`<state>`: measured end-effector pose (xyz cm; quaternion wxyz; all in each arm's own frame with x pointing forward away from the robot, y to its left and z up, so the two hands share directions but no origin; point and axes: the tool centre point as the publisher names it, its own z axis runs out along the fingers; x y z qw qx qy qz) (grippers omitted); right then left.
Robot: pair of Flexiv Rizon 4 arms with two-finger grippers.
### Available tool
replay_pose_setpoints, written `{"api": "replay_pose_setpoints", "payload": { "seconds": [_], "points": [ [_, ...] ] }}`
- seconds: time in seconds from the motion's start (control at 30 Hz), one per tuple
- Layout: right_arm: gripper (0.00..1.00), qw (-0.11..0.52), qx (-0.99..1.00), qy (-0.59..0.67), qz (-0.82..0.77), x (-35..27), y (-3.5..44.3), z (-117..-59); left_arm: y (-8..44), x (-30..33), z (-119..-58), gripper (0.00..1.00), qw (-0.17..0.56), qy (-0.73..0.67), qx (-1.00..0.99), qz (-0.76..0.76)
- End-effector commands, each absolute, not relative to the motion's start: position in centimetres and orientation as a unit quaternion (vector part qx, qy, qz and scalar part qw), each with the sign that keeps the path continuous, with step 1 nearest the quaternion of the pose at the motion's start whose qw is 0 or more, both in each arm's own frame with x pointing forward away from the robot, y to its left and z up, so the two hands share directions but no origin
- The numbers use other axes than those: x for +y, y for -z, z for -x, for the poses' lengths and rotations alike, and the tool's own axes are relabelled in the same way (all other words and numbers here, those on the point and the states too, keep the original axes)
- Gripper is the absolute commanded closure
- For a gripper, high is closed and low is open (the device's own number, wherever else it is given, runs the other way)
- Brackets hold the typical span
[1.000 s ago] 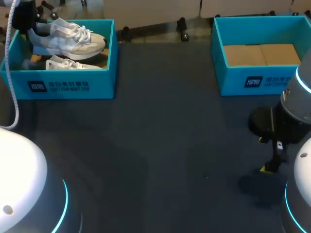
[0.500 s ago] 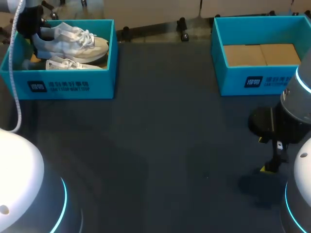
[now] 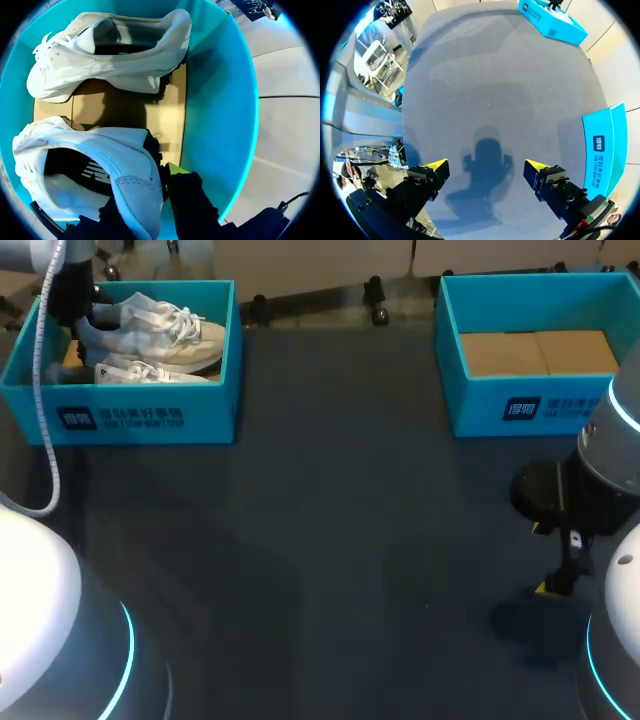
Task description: Take the shoe out of the shoebox, open the shoe tongue, remove and reinsert the insole, then place the shoe into the shoebox
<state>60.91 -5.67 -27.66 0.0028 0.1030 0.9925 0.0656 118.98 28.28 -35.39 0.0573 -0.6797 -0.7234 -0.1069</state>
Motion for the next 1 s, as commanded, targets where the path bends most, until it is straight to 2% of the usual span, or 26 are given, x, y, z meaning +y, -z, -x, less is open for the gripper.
{"api": "replay_pose_setpoints", "payload": {
  "seconds": [0.03, 0.7, 1.0],
  "points": [
    [0.0, 0.005, 0.992, -0.066, -0.103, -5.7, 27.8, -60.7, 36.0, 28.3, -119.9, 1.0, 0.068, 0.098, -0.719, 0.684],
    [0.0, 0.005, 0.992, -0.066, -0.103, -5.7, 27.8, -60.7, 37.9, 28.8, -120.8, 1.0, 0.096, 0.08, -0.714, 0.689],
    [0.0, 0.005, 0.992, -0.066, -0.103, -5.7, 27.8, -60.7, 37.8, 29.6, -120.1, 1.0, 0.086, 0.05, -0.698, 0.709]
  ]
}}
